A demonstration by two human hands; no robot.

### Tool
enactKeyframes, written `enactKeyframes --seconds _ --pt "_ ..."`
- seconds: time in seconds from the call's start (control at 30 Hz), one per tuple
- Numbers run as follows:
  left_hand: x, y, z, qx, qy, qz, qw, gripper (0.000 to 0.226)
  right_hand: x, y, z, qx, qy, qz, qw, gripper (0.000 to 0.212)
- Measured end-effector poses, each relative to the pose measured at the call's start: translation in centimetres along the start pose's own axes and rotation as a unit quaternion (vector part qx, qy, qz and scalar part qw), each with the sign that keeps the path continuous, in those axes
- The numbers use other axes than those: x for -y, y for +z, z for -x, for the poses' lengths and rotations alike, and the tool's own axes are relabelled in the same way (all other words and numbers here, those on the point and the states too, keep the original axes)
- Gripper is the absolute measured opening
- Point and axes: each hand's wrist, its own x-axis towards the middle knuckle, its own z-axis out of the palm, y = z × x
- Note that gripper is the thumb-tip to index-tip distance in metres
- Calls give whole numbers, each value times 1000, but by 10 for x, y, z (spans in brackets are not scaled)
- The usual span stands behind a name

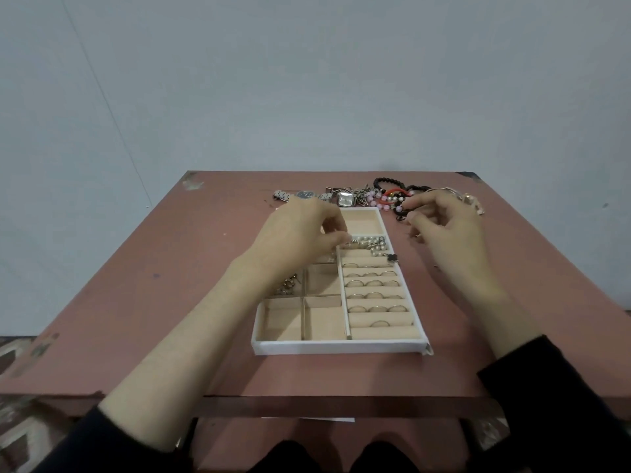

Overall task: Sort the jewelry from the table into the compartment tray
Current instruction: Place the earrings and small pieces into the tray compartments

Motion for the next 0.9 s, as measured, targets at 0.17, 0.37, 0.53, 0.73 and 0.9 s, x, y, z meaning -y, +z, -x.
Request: enactKeyframes --seconds 0.17,0.37,0.53,0.73,0.9 --pt "-32 8 -9 74 74 10 994 17 -1 -3 -2 -15 20 -20 999 29" --pt "-46 13 -19 111 161 -93 976 25 -4 -4 -4 -32 36 -35 998 29" --pt "-48 13 -26 124 160 -105 974 15 -3 -6 -5 -39 38 -42 998 28" --pt "-46 7 -30 133 117 -9 984 3 -7 -16 -4 -41 50 -53 996 24" --pt "-51 0 -33 43 57 134 988 7 -14 -32 -2 -32 51 -50 997 24"
